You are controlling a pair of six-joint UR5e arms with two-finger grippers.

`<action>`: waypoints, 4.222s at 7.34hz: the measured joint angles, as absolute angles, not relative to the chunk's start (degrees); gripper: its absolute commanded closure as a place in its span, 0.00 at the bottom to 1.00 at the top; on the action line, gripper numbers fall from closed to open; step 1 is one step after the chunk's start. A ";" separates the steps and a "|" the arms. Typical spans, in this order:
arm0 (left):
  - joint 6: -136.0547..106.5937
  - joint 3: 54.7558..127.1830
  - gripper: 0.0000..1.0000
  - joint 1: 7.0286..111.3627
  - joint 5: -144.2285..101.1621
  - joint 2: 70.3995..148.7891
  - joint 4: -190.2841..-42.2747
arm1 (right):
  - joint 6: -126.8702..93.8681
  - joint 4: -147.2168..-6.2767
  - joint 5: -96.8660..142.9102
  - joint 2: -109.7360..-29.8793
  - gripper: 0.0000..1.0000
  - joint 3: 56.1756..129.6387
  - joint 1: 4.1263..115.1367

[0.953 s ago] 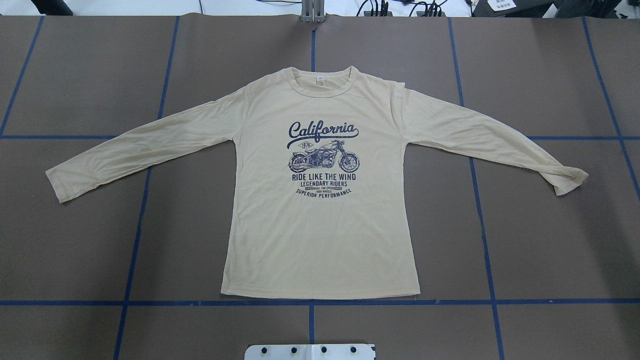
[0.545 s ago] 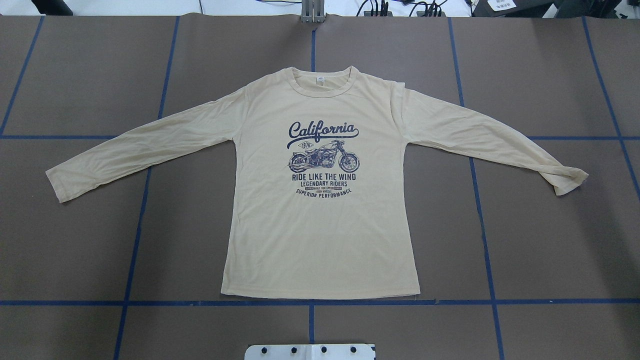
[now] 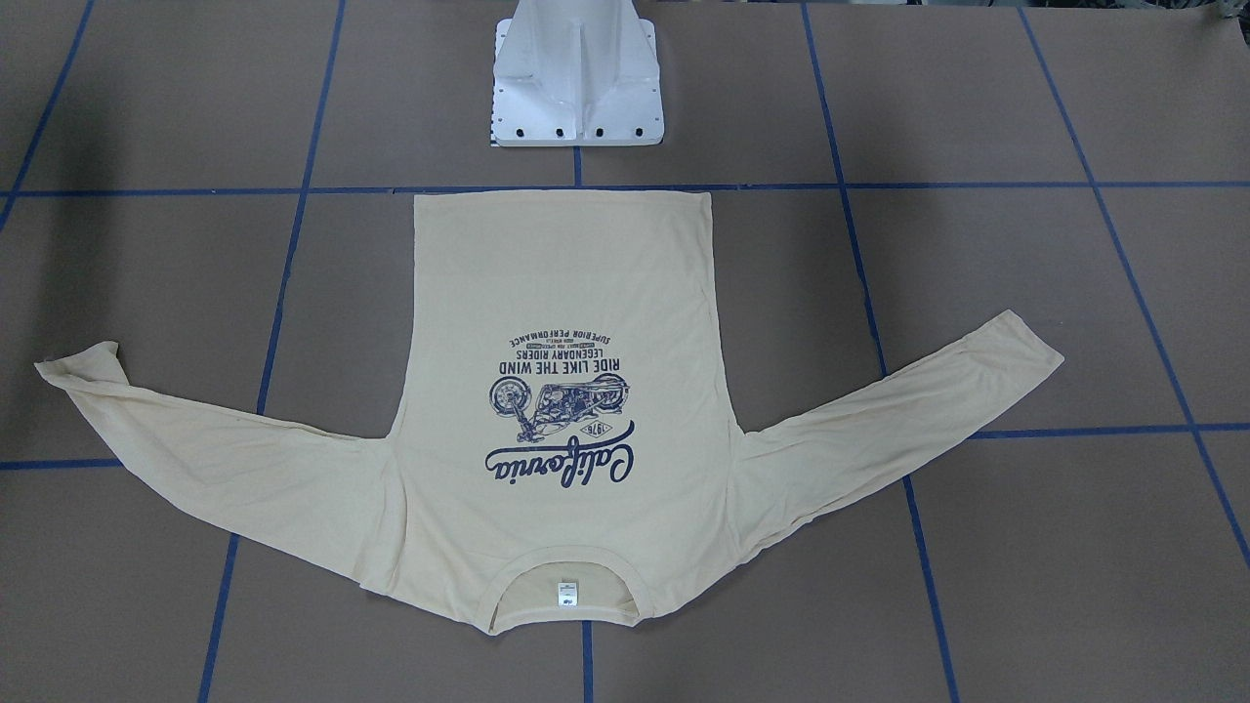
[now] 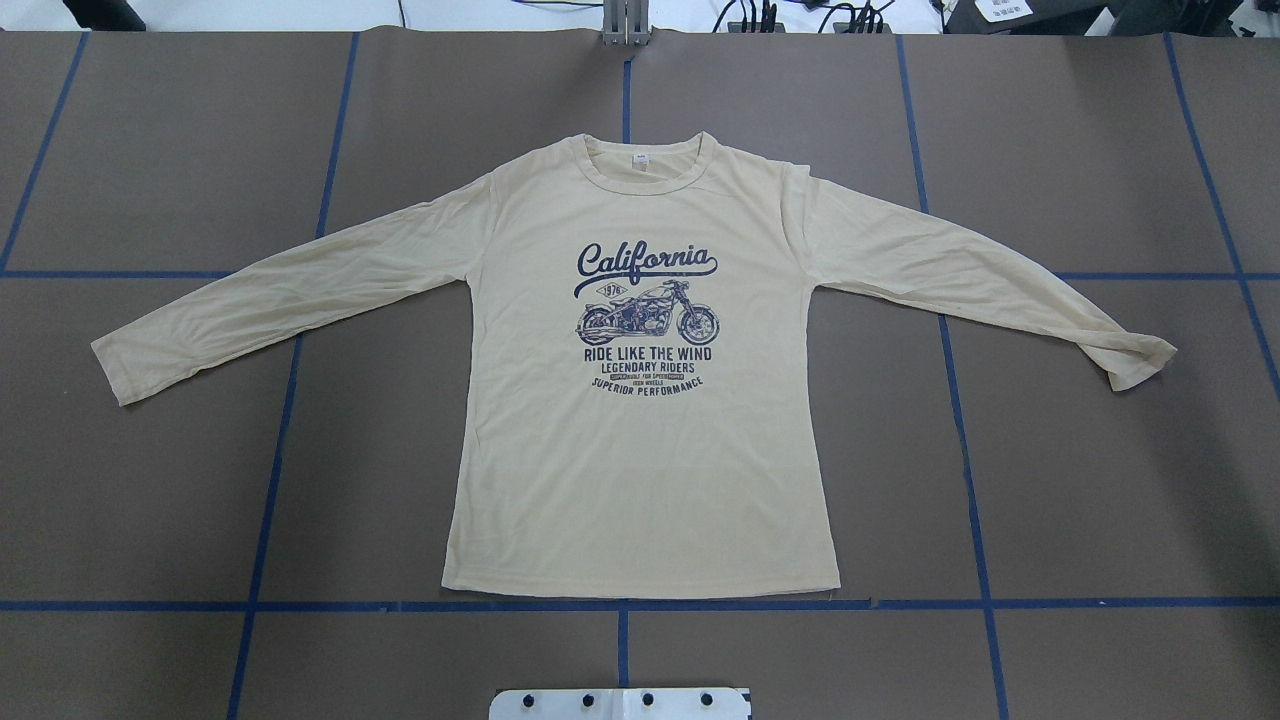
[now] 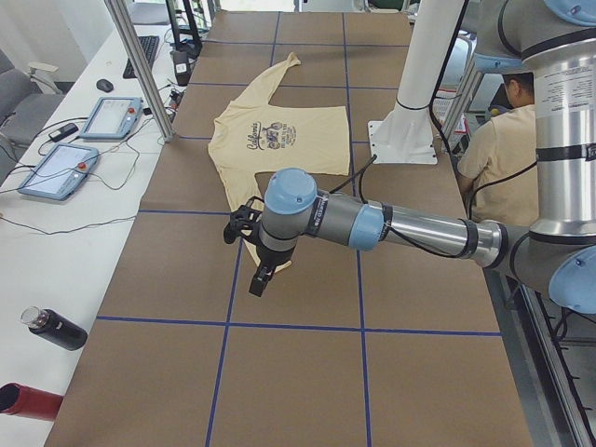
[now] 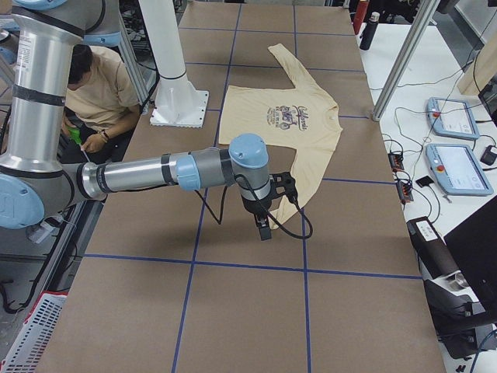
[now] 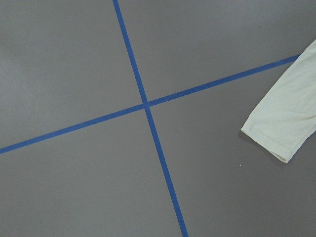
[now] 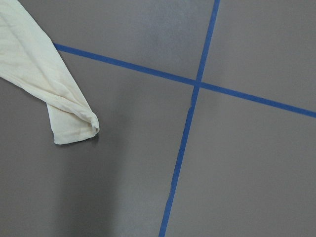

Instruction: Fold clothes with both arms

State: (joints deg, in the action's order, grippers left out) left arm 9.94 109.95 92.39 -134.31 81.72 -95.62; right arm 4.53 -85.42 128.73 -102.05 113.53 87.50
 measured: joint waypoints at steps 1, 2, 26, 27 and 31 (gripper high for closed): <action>9.89 110.01 0.00 92.47 -134.30 83.20 -96.76 | 4.52 -81.80 126.62 -101.21 0.00 113.78 87.52; 9.95 110.09 0.00 92.56 -134.27 84.54 -99.45 | 4.37 -78.54 124.33 -100.82 0.00 114.17 87.51; 10.28 108.57 0.00 92.55 -134.82 88.89 -108.72 | -29.48 -37.62 121.16 -96.06 0.76 84.91 60.48; 10.28 108.56 0.00 92.55 -134.82 88.87 -108.72 | -29.40 -37.64 121.13 -96.55 1.00 85.14 60.33; 10.36 108.65 0.00 92.60 -134.82 88.73 -108.72 | -29.77 -37.92 120.32 -95.48 1.00 85.75 59.79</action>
